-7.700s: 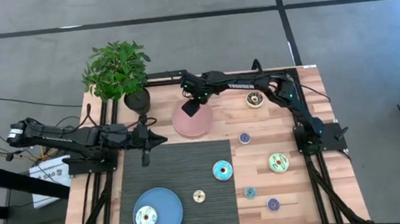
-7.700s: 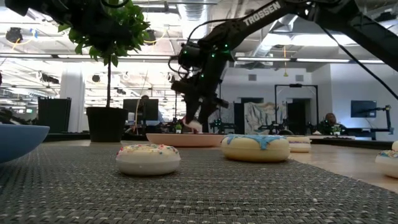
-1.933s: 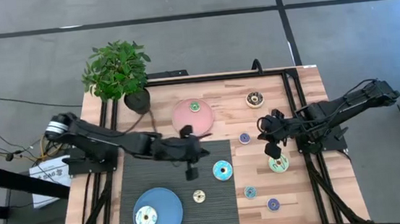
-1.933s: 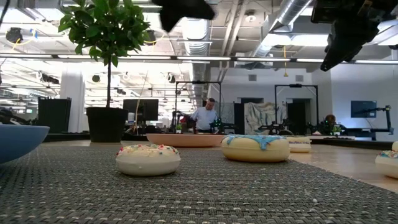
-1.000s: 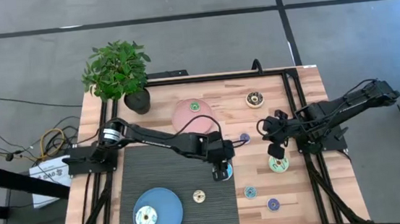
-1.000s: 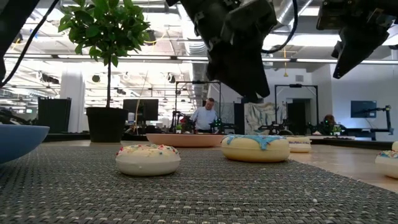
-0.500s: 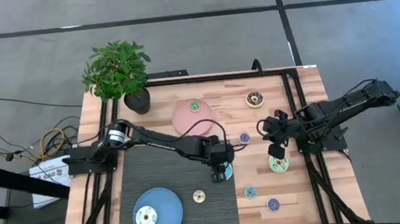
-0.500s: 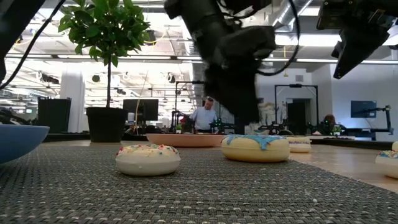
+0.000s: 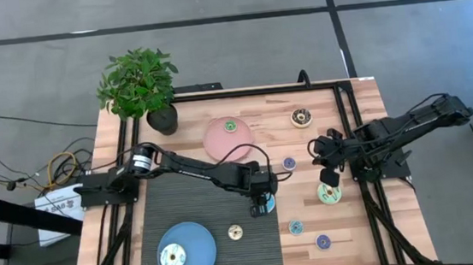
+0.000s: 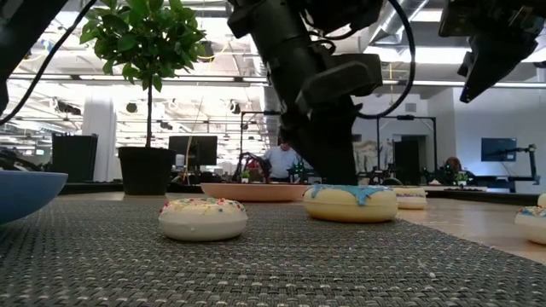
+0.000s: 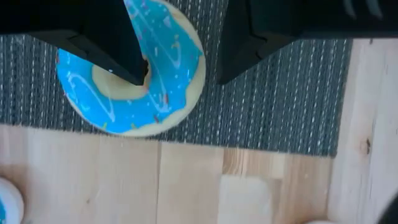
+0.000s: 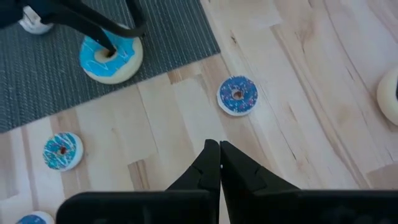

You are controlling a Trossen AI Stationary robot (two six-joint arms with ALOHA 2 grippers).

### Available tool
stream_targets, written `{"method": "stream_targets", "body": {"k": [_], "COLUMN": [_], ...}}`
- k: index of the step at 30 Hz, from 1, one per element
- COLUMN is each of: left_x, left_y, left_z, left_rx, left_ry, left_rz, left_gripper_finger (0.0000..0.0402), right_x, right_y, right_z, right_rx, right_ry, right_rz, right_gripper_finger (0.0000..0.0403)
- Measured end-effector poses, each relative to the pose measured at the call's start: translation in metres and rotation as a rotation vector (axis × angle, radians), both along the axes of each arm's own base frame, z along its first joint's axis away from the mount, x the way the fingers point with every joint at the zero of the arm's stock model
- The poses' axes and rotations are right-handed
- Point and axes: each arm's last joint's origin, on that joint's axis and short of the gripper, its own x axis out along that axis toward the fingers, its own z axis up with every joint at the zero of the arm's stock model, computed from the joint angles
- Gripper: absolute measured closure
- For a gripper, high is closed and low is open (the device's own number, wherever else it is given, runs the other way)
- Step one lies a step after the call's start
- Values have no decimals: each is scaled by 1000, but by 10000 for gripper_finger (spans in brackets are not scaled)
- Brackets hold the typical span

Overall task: Pick & Place donuts
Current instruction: Put the big blue donut on the blue plate

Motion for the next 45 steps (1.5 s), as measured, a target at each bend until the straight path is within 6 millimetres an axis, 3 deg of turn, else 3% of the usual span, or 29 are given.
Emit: {"method": "stream_targets", "body": {"k": [21, 33, 45], "left_x": [-1, -1, -1], "left_y": [-3, -3, -5], "left_z": [0, 0, 0], "left_rx": [45, 47, 48], "left_ry": [1, 2, 3], "left_rz": [-22, -27, -45], "left_gripper_finger": [203, 151, 145], "right_x": [0, 0, 0], "right_y": [0, 0, 0], "right_z": [0, 0, 0], "right_rx": [-2, -2, -2], "right_ry": [2, 2, 2], "right_rz": [-1, -1, -1], "right_gripper_finger": [402, 402, 402]}}
